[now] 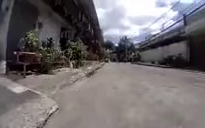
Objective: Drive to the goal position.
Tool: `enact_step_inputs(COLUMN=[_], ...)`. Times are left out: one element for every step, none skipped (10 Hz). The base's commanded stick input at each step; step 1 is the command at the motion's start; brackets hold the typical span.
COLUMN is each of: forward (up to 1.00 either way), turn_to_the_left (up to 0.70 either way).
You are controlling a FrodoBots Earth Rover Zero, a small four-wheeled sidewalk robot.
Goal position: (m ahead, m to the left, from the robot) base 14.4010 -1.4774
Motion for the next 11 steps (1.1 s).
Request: enact_step_inputs(forward=[0.85,0.85,0.85,0.85,0.85,0.85,0.85,0.85,0.85,0.85,0.85], turn_to_the_left=[-0.34,-0.32,-0.24,-0.04,0.00,0.00,0.00,0.00,0.00,0.00,0.00])
